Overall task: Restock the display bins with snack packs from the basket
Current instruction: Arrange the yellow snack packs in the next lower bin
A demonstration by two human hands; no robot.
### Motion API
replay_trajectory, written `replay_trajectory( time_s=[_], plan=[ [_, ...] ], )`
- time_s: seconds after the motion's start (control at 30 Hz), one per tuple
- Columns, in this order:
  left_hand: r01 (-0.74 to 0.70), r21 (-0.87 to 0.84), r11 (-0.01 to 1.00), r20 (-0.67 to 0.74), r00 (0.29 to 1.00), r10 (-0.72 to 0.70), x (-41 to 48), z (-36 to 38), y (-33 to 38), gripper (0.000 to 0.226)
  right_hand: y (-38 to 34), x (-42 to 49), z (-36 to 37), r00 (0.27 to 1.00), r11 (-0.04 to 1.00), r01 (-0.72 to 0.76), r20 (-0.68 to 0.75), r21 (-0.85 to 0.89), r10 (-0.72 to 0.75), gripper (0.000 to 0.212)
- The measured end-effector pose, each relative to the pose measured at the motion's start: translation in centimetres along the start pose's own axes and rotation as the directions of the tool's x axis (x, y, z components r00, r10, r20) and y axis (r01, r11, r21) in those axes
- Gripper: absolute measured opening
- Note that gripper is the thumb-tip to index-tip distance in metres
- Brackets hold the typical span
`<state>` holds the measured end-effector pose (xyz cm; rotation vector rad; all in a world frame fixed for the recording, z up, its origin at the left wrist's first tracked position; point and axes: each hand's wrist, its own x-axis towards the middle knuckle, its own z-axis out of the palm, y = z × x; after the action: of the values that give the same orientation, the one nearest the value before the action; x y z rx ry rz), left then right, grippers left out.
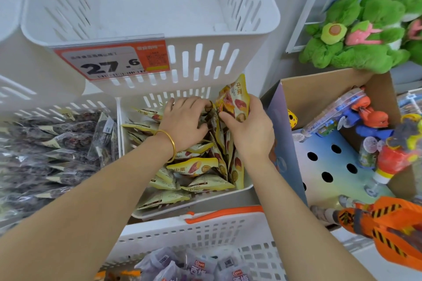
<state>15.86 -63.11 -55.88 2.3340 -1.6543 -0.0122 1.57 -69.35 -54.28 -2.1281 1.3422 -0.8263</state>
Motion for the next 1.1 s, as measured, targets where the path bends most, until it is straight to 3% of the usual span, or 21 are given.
replay_trajectory(
  time_s=[0.13, 0.3, 0.5, 0.6, 0.73, 0.93, 1.03, 1.1],
  plan=[
    [-0.019, -0.003, 1.0, -0.041, 0.999, 0.019, -0.6, 0.1, -0.2, 0.045, 0.0, 0.5, 0.6, 0.996, 0.985, 0.059, -0.062, -0.164, -0.07, 0.043],
    [-0.044, 0.009, 0.999, -0.089, 0.995, 0.045, -1.4, 0.4, -0.6, 0.044, -0.7, 1.8, 1.3, 0.999, 0.937, 0.045, -0.007, -0.348, -0.05, 0.026],
    [-0.084, 0.074, 0.994, -0.063, 0.994, 0.089, -1.5, 0.1, -0.6, 0.048, -1.6, 3.5, 2.6, 0.989, 0.863, 0.145, 0.073, -0.485, -0.125, 0.032],
    [-0.095, 0.123, 0.988, -0.068, 0.992, 0.104, -1.3, -0.1, -0.8, 0.049, -2.0, 3.6, 3.1, 0.981, 0.843, 0.188, 0.141, -0.504, -0.134, 0.036],
    [-0.102, 0.171, 0.98, -0.063, 0.991, 0.115, -0.8, -0.3, -1.5, 0.042, -1.7, 3.7, 3.1, 0.963, 0.795, 0.248, 0.228, -0.553, -0.142, 0.026],
    [-0.111, 0.122, 0.986, -0.093, 0.988, 0.123, -0.8, -0.3, -2.1, 0.047, 0.4, 3.4, 2.9, 0.942, 0.733, 0.324, 0.273, -0.598, -0.194, 0.03],
    [-0.124, 0.092, 0.988, -0.141, 0.981, 0.136, -1.1, -0.5, -1.8, 0.054, 0.3, 4.2, 3.2, 0.938, 0.779, 0.323, 0.288, -0.538, -0.191, 0.034],
    [-0.152, 0.169, 0.974, -0.1, 0.98, 0.171, -1.3, -0.6, -2.0, 0.061, 0.5, 3.5, 2.9, 0.949, 0.826, 0.309, 0.214, -0.471, -0.233, 0.041]
  ],
)
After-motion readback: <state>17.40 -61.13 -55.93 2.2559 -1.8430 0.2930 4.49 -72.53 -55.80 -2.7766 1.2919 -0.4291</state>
